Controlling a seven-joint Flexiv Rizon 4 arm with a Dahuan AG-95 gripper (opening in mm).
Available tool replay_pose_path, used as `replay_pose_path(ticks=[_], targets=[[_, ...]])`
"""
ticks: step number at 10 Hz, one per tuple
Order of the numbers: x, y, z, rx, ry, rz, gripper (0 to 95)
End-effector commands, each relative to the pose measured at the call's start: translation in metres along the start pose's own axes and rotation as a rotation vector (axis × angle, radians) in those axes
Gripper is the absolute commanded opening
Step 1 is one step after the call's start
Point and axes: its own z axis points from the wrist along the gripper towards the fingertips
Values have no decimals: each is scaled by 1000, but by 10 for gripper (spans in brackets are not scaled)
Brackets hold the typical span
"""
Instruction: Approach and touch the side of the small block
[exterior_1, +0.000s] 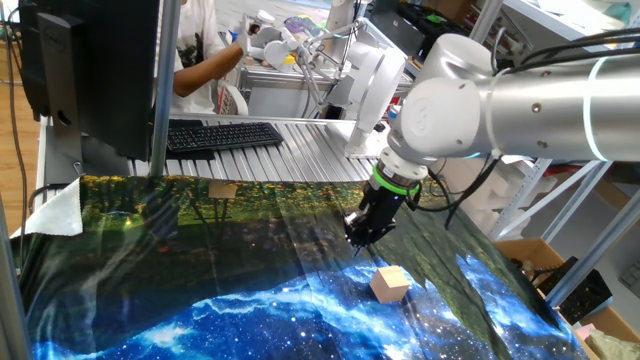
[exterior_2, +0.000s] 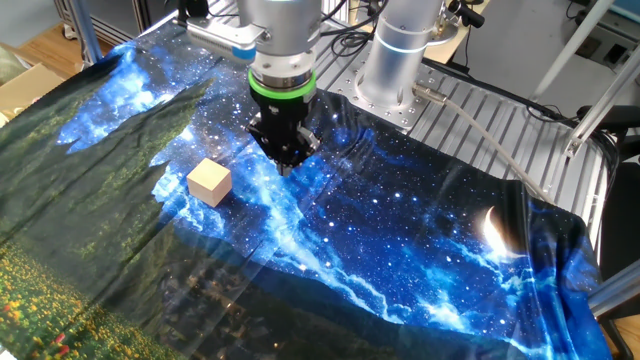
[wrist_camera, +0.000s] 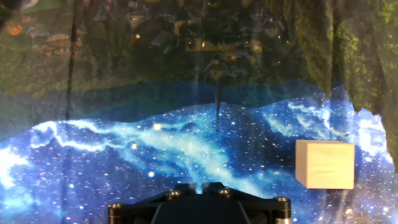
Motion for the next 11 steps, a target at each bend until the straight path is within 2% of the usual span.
replay_pose_path(ticks=[1,3,6,8,11], targets=[[-1,0,3,14,-3,2,0],[-1,0,7,26,-5,3,0],[-1,-3,18,27,-11,1,0],[-1,-9,27,29,-17,-3,0],[-3,-23,43,50,-15,-8,0]])
